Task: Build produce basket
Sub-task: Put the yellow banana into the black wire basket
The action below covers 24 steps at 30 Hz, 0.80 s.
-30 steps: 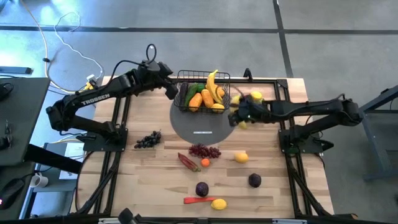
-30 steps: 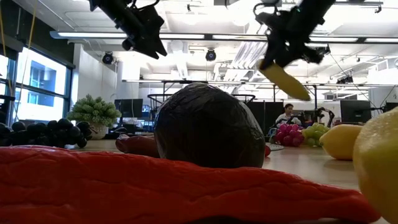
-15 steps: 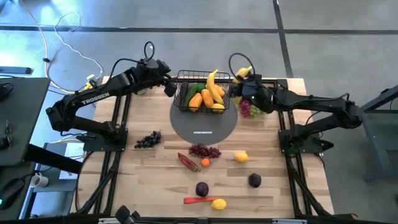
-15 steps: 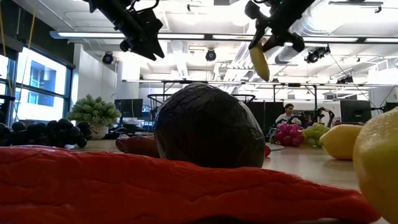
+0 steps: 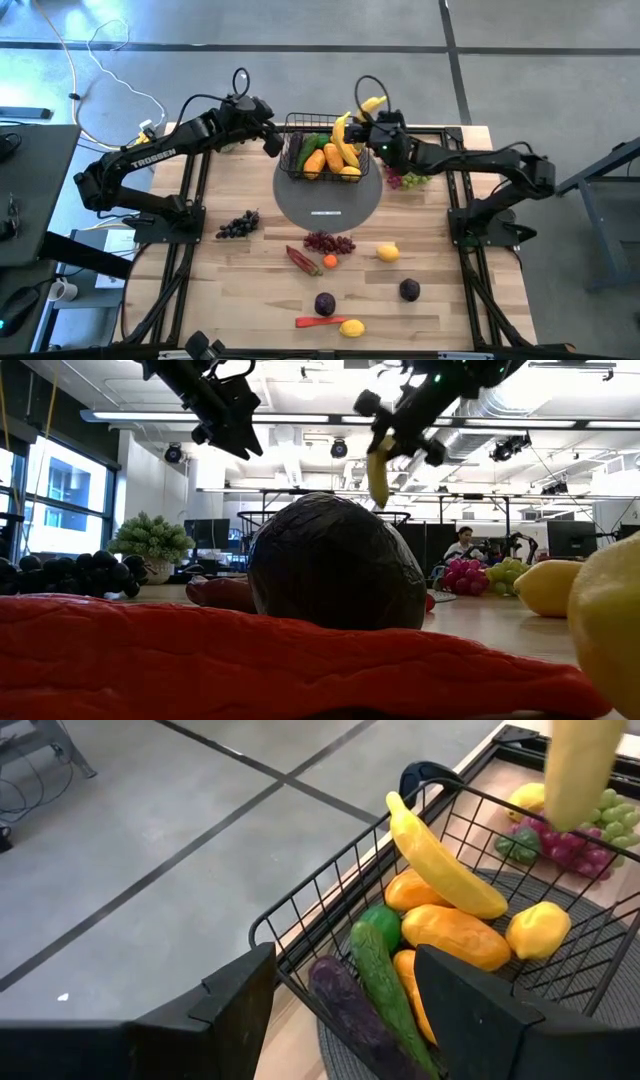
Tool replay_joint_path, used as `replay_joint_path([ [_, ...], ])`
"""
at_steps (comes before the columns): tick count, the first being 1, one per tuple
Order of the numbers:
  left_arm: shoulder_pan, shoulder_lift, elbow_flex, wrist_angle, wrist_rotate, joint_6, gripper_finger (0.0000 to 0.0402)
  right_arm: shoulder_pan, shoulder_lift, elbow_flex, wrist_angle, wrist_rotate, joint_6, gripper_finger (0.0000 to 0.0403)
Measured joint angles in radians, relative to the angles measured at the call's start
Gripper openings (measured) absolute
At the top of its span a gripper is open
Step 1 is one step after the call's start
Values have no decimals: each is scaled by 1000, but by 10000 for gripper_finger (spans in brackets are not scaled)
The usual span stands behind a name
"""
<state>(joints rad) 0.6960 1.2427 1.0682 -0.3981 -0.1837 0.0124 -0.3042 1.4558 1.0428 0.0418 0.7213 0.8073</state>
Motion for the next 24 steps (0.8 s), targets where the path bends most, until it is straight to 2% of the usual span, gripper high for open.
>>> replay_joint_path([
  [15, 0, 0, 0, -2, -1, 0, 227, -24, 203, -1, 22, -63, -4, 96],
  [24, 0, 0, 0, -2, 27, 0, 227, -45, 242, -1, 7, -83, -2, 96],
])
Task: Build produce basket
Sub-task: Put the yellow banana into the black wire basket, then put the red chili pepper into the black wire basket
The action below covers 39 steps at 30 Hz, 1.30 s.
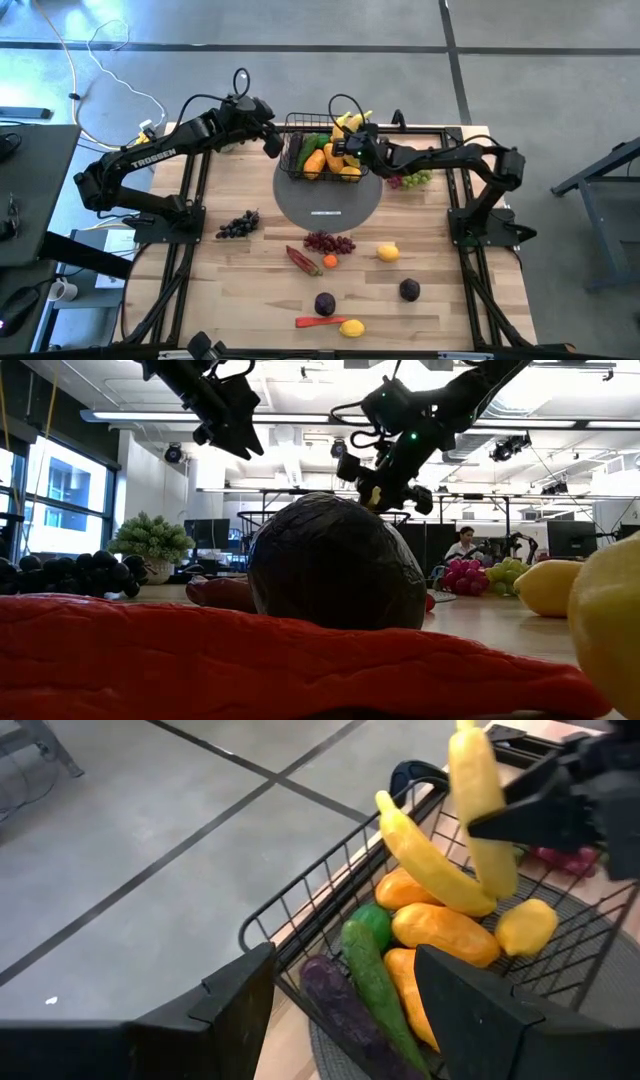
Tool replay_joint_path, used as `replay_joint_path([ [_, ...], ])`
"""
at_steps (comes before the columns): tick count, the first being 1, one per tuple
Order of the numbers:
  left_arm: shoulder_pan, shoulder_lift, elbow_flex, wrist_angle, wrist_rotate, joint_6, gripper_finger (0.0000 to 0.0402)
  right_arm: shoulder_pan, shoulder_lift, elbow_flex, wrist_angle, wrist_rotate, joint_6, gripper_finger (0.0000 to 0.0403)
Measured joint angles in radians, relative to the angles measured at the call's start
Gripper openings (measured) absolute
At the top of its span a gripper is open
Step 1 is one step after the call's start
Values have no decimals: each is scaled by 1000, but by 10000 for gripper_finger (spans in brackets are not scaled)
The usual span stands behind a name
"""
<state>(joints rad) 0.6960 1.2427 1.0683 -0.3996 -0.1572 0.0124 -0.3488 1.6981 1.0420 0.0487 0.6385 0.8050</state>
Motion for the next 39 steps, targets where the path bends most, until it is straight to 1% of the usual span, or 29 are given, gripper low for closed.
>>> replay_joint_path([
  [2, 0, 0, 0, 0, 11, 0, 227, -12, 0, 0, -8, -19, 0, 101],
  [5, 0, 0, 0, 0, 15, 0, 227, -30, 0, 0, -7, -50, 7, 147],
  [8, 0, 0, 0, 0, 15, 0, 227, -45, 0, 0, -24, -69, 56, 198],
  [11, 0, 0, 0, 0, 15, 0, 227, -59, 0, 0, -35, -95, 81, 224],
  [15, 0, 0, 0, 0, 15, 0, 227, -69, -2, 0, -44, -98, 83, 229],
  [19, 0, 0, 0, 0, 16, 0, 227, -71, -27, 0, -44, -95, 50, 227],
  [23, 0, 0, 0, -13, 18, -1, 227, -70, -66, 10, -63, -93, 18, 225],
  [27, -2, 0, 0, -45, 19, 0, 227, -67, -120, 11, -117, -92, 24, 225],
  [29, -9, 0, 0, -61, 39, 3, 227, -61, -157, 11, -145, -89, 24, 225],
  [34, -44, 0, 0, -76, 117, -12, 227, -37, -240, 11, -175, -89, -3, 226],
  [39, -118, 0, 0, -76, 123, -61, 227, -4, -309, 11, -239, -89, -2, 226],
])
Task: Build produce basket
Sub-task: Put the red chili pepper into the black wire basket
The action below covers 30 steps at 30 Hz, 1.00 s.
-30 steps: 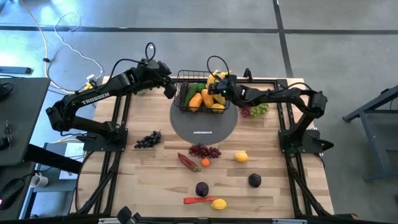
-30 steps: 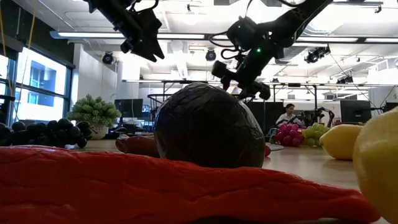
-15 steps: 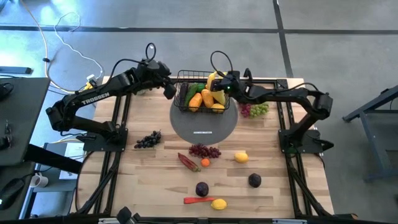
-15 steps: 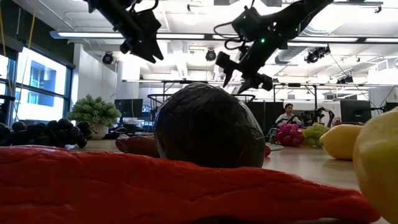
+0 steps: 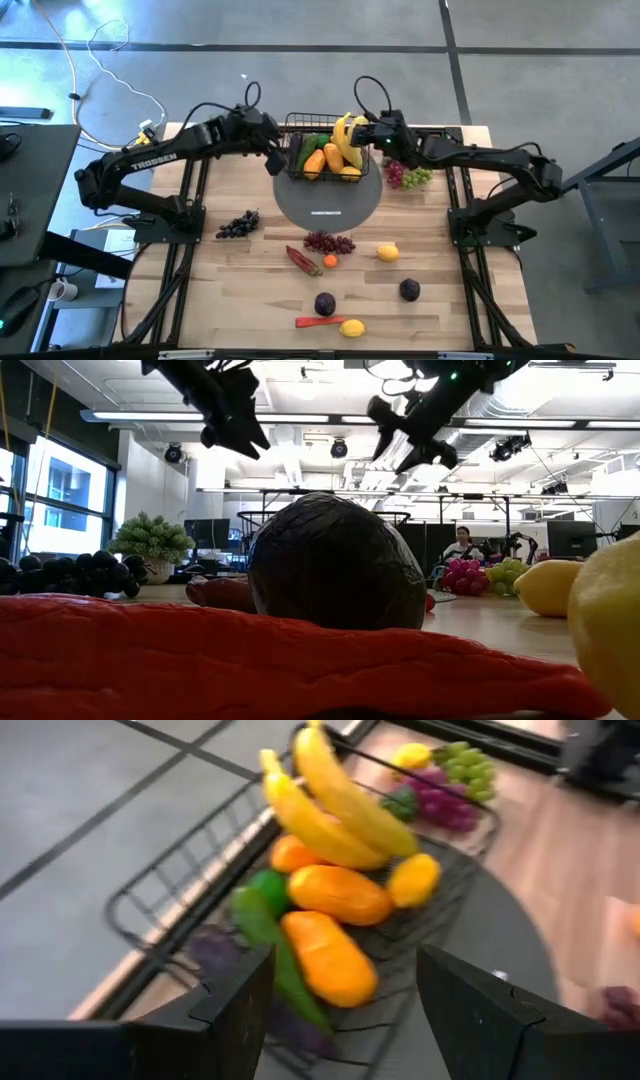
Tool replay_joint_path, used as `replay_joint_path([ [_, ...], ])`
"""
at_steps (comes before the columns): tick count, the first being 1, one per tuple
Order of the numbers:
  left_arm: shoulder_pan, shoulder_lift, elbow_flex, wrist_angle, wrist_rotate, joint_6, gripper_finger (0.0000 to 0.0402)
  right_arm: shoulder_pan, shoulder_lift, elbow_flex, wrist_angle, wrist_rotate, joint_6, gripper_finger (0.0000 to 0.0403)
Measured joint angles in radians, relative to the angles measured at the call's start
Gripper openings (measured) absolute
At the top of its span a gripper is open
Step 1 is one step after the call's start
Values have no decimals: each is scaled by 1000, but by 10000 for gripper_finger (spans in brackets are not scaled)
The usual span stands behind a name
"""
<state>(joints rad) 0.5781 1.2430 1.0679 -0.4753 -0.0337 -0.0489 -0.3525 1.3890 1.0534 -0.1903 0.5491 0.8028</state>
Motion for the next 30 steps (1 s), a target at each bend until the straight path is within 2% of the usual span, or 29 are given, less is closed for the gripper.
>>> replay_joint_path([
  [6, -115, 0, 0, 0, 0, -85, 227, 55, -82, 0, -126, -2, 0, 226],
  [13, -279, 0, 0, 0, 2, -96, 227, 133, -159, 0, -223, -10, -23, 226],
  [23, -471, 1, 0, 0, 1, 59, 227, 212, -187, 0, -272, -67, -26, 226],
  [30, -586, 68, 1, -4, 39, 118, 227, 257, -187, 0, -284, -79, -26, 226],
])
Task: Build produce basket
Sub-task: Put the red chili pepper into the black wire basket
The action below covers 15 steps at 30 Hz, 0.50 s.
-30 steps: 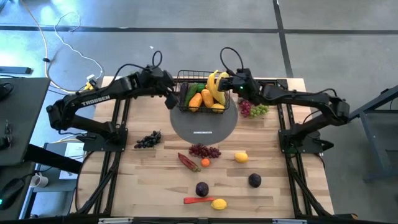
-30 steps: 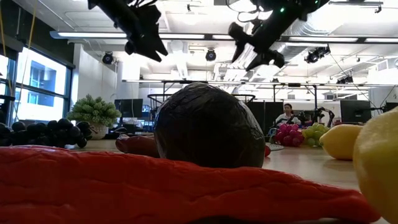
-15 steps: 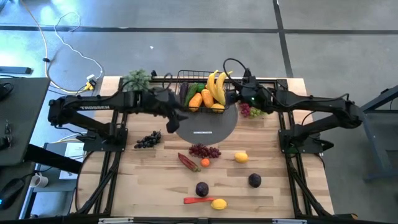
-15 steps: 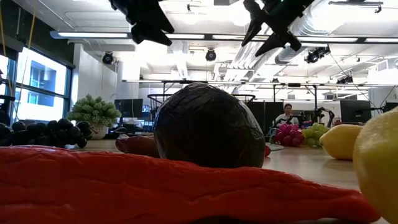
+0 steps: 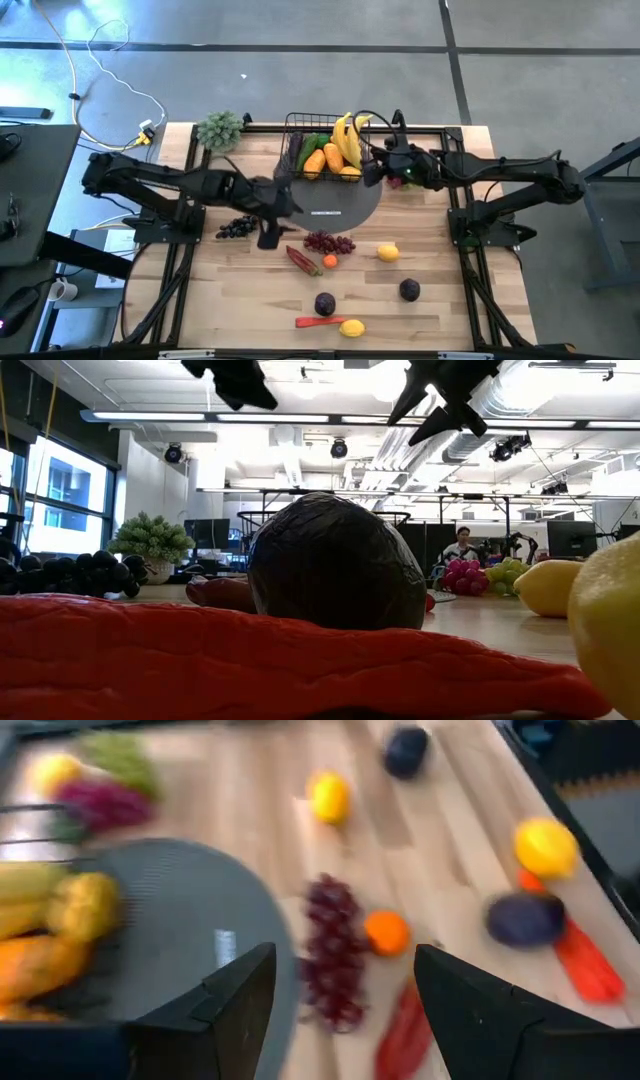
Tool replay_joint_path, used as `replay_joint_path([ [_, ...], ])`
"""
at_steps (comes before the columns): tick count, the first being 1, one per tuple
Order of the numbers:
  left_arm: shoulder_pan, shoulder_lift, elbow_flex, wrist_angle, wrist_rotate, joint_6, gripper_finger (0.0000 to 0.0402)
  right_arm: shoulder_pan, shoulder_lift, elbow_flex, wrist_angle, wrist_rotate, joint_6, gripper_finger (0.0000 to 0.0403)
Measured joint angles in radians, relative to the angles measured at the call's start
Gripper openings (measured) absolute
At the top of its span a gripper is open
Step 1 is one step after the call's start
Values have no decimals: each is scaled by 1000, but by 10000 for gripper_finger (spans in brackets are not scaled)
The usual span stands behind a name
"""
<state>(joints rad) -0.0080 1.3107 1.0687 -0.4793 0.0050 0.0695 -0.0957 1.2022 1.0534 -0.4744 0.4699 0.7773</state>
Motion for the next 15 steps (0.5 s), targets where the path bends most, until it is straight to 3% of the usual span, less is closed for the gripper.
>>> replay_joint_path([
  [15, -126, 246, -2, 14, 14, 39, 227, 81, 0, 0, 0, -6, 7, 226],
])
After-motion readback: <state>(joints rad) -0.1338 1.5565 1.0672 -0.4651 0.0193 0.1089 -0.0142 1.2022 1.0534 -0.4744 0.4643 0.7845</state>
